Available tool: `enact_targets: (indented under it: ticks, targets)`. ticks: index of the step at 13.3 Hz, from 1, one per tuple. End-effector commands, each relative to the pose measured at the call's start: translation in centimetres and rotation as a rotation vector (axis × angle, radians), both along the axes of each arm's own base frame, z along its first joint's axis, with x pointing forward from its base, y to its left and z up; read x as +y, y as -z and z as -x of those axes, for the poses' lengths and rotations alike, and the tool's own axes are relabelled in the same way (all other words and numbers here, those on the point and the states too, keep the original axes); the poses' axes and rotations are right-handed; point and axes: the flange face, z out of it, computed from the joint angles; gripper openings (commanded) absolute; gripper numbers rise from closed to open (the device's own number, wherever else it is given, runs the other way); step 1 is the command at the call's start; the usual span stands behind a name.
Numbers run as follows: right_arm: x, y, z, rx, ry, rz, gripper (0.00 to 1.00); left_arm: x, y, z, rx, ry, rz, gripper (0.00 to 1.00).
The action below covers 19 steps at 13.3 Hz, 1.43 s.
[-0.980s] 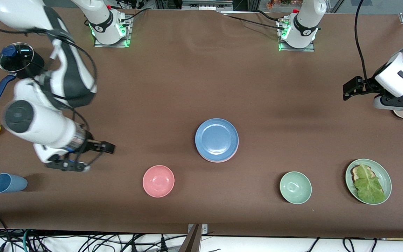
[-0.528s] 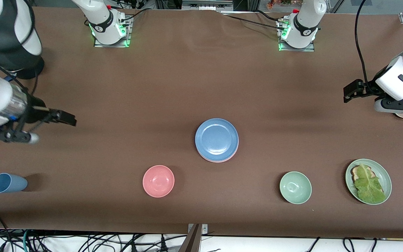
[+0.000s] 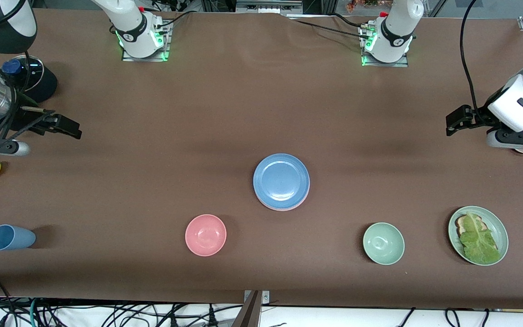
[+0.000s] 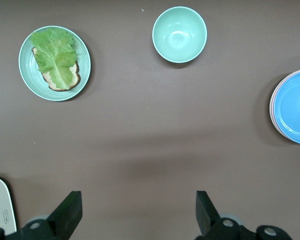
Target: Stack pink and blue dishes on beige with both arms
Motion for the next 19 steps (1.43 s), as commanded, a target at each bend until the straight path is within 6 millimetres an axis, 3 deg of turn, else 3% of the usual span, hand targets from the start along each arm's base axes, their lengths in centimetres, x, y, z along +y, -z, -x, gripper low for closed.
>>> enact_targets:
  ticks: [1, 7, 9, 19]
  targets:
    - [0.8, -0.4, 0.9, 0.037, -0.028, -0.009, 1.00, 0.1, 0.7, -1.1, 0.008, 0.009, 0.011, 1.00]
    - [1.1, -2.2, 1.0, 0.029, -0.062, -0.012, 1.00, 0.5, 0.6, -1.4, 0.004, 0.002, 0.015, 1.00]
    - [1.3, -2.6, 1.2, 0.031, -0.065, -0.009, 1.00, 1.6, 0.5, -1.4, 0.003, -0.015, 0.021, 1.00]
    - [1.7, -2.6, 1.4, 0.044, -0.070, -0.002, 1.00, 1.7, -1.1, -1.5, -0.025, -0.018, 0.021, 1.00]
